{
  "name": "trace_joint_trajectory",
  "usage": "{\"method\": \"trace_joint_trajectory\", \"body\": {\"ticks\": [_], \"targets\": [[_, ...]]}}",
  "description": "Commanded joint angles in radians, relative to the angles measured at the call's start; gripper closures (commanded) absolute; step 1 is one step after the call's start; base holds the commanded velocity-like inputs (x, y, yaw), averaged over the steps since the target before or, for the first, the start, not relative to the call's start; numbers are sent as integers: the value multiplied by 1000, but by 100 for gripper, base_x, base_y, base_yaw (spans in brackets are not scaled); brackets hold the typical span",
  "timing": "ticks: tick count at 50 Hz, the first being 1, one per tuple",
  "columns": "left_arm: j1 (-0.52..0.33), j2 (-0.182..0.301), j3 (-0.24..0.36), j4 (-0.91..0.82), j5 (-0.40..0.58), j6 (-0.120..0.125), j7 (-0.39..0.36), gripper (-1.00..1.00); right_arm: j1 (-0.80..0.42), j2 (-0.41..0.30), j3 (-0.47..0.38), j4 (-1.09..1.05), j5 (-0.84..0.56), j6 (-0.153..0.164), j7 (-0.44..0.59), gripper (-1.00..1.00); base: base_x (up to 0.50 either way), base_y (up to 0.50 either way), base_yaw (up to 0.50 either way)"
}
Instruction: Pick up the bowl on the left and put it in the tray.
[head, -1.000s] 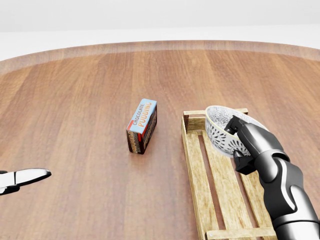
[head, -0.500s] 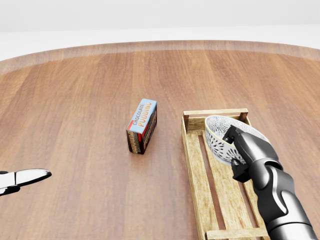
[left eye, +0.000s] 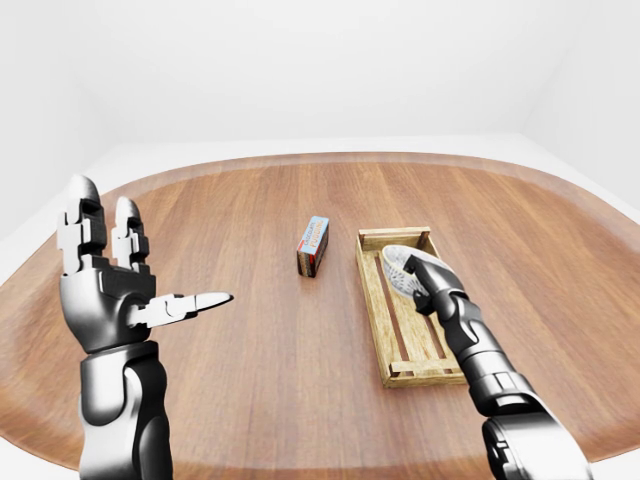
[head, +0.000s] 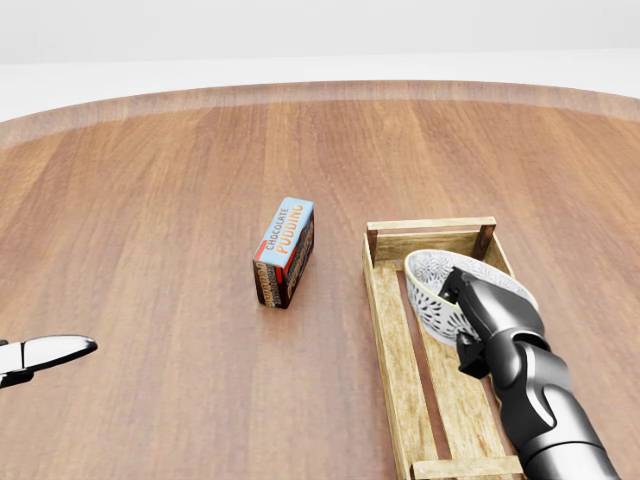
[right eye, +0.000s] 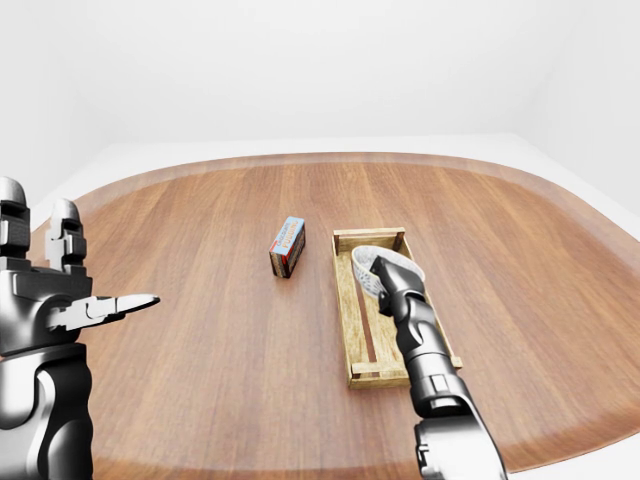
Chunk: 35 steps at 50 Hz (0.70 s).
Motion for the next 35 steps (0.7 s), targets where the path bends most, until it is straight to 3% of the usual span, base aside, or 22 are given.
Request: {"method": "trace_joint_trajectory", "body": {"ticks": [1, 35], "targets": [[-2, 1, 1, -5, -2, 0, 1, -100, -30, 9, 8, 67, -13, 0, -41, 100, 0, 0, 0], [1, 1, 0, 3, -3, 0, -3, -100, -97, 28, 41, 266, -3, 0, -123, 100, 0, 0, 0]]}}
